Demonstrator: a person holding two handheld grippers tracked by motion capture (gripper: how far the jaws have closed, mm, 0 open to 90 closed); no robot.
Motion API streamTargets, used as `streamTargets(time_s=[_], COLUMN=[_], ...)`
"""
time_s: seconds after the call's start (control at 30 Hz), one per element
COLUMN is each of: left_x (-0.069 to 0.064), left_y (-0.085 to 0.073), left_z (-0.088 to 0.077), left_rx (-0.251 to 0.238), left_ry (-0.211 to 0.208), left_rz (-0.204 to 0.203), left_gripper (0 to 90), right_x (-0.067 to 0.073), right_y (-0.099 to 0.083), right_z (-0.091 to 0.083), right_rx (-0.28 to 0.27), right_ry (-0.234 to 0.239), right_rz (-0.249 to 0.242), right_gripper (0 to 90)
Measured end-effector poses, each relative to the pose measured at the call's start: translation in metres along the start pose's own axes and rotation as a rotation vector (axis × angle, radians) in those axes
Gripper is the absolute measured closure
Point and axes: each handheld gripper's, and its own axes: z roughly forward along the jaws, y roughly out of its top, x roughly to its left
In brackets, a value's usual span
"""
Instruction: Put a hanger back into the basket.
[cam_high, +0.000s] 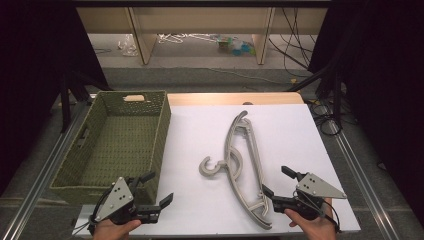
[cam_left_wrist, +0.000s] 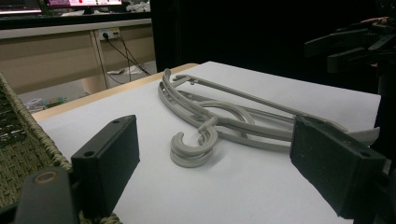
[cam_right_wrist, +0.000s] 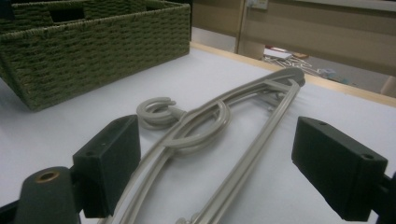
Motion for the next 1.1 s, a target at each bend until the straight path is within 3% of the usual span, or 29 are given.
streamTargets(time_s=[0.17,0.2,0.27,0.37,0.5,0.67,0.73,0.77,0.9,1.07,1.1], left_x=[-0.001,-0.001,-0.002,-0.003,-0.005,-0.006,-0.007,-0.007,-0.007,-0.007,-0.008], left_y=[0.000,0.001,0.000,0.001,0.001,0.001,0.001,0.001,0.000,-0.001,-0.001], left_z=[0.001,0.000,0.001,0.002,0.002,0.003,0.003,0.003,0.004,0.006,0.006], left_rx=[-0.011,0.008,-0.007,-0.005,0.006,0.012,0.015,0.017,0.025,0.023,0.032], left_ry=[-0.004,-0.003,-0.011,-0.017,-0.015,-0.019,-0.022,-0.022,-0.023,-0.031,-0.025], left_rz=[-0.010,0.012,-0.001,0.009,0.004,0.009,0.008,0.006,0.012,0.027,0.021], left_gripper=[15.4,15.4,15.4,15.4,15.4,15.4,15.4,15.4,15.4,15.4,15.4], right_x=[-0.001,0.000,0.001,0.005,0.011,0.021,0.023,0.026,0.031,0.038,0.040], right_y=[0.000,-0.001,-0.002,-0.004,-0.003,0.002,0.004,0.005,0.004,0.002,0.002], right_z=[0.000,0.002,0.004,0.008,0.011,0.023,0.027,0.031,0.045,0.067,0.076], right_rx=[0.016,0.044,0.038,0.108,0.155,0.235,0.266,0.287,0.362,0.466,0.503], right_ry=[-0.002,0.010,0.020,0.035,0.052,0.040,0.061,0.085,0.112,0.143,0.157], right_rz=[-0.007,0.013,0.018,0.021,0.019,-0.022,-0.038,-0.051,-0.078,-0.089,-0.093], right_gripper=[16.3,16.4,16.4,16.0,15.3,15.7,16.0,15.9,16.5,22.0,26.5])
